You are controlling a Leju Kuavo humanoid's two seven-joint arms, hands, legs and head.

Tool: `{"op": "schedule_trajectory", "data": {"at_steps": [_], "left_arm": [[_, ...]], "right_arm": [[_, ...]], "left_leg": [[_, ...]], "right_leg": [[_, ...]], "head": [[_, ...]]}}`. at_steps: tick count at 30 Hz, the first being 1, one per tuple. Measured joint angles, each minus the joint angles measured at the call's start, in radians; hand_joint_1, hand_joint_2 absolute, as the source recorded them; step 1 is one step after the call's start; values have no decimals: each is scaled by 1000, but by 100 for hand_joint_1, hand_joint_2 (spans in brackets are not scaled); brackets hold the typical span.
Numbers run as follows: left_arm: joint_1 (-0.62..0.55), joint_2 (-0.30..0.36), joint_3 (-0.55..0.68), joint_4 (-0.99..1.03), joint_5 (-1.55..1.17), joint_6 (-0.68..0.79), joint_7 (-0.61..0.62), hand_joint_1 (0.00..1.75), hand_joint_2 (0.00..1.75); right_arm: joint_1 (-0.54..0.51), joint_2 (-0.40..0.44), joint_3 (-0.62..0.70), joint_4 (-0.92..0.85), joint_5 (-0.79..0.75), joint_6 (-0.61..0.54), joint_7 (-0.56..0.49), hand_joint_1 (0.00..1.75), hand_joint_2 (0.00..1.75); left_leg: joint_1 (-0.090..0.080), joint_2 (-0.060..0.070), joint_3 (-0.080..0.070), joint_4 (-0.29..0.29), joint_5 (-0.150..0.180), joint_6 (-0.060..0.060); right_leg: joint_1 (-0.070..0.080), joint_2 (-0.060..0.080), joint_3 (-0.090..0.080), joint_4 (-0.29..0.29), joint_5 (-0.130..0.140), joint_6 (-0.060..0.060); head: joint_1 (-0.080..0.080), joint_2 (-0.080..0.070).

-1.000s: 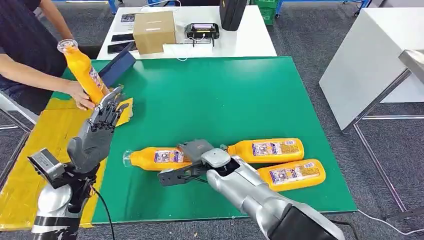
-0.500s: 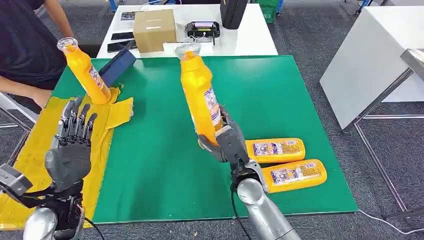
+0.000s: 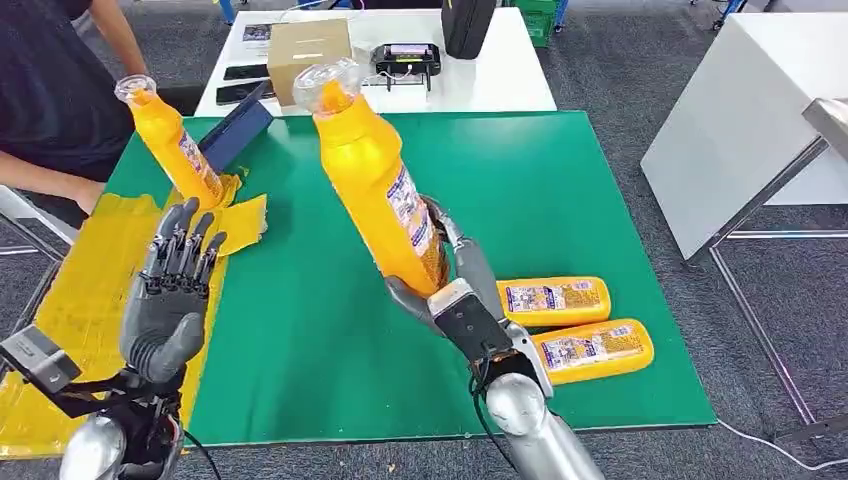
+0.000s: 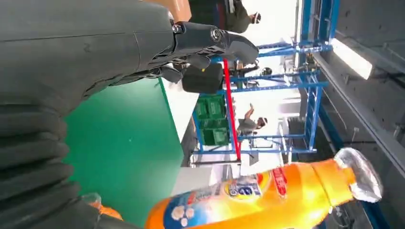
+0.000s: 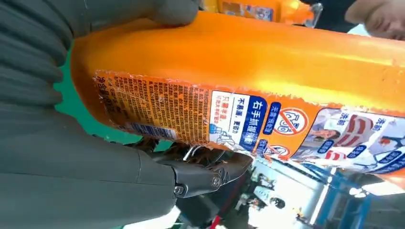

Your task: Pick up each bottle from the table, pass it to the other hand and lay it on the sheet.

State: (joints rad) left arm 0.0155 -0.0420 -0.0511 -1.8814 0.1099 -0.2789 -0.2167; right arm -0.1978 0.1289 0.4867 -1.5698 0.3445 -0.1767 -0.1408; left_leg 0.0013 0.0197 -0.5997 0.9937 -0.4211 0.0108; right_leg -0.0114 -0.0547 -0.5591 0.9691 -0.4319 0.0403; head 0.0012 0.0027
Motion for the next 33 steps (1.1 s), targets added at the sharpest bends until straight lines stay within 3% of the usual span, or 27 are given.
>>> {"op": "schedule_trajectory", "data": {"at_steps": [9,21,22,23,33], "left_arm": [[-2,2,-37,0,-5,-33,-1,0,175],[-1,10,-73,11,52,-78,13,0,175],[-1,10,-74,12,62,-78,17,51,175],[-1,11,-75,12,73,-79,18,175,175],[10,19,-73,27,152,-102,22,175,175]], "right_arm": [[-69,-17,145,-3,104,211,67,175,175],[-160,-28,345,34,171,271,69,175,175],[-165,-28,358,38,175,273,69,175,175],[-171,-28,369,41,178,274,69,175,175],[-207,-29,413,77,179,274,70,175,175]], "left_leg": [[0,0,0,0,0,0],[0,0,0,0,0,0],[0,0,0,0,0,0],[0,0,0,0,0,0],[0,0,0,0,0,0]], "right_leg": [[0,0,0,0,0,0],[0,1,0,0,0,0],[0,1,0,0,0,0],[0,1,0,0,0,0],[0,1,0,0,0,0]], "head": [[0,0],[0,0],[0,0],[1,0],[0,0]]}}
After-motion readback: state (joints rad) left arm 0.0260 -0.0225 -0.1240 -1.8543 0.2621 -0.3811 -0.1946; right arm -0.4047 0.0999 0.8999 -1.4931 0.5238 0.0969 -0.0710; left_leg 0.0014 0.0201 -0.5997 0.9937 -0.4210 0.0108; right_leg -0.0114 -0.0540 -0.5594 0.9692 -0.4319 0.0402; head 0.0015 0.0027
